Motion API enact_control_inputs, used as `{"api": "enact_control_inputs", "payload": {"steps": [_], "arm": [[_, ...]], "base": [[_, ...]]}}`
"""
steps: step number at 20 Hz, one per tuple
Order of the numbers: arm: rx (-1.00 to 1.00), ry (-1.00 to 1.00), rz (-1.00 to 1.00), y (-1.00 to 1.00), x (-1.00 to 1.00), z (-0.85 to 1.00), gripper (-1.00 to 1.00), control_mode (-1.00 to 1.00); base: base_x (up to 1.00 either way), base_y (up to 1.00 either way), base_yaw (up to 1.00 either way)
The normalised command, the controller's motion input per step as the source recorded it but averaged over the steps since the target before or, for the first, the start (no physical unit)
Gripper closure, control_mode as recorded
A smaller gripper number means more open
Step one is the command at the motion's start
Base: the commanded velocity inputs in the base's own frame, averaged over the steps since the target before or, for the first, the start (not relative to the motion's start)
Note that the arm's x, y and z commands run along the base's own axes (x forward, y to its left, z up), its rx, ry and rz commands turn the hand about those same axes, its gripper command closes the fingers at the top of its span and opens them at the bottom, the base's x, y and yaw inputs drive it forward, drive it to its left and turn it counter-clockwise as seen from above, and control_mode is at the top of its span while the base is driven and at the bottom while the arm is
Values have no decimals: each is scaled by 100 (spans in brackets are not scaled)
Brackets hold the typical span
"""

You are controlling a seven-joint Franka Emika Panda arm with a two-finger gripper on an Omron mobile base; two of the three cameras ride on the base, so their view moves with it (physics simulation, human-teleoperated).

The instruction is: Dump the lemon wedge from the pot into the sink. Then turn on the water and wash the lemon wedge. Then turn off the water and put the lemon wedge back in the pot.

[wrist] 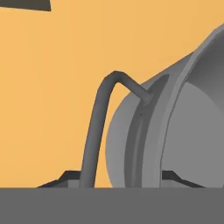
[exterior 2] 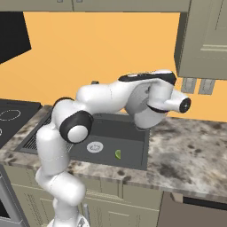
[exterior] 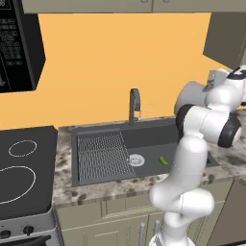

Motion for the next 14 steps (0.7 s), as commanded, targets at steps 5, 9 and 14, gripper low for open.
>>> {"api": "enact_control_inputs", "payload": {"steps": [5,9,14], "arm": [[-39,15,-14,0,-13,2,100,-100],[-41,17,-12,0,-7,0,100,-100],[-39,20,-8,0,0,0,100,-100]], "base": [[0,0,0],[0,0,0],[0,0,0]]}}
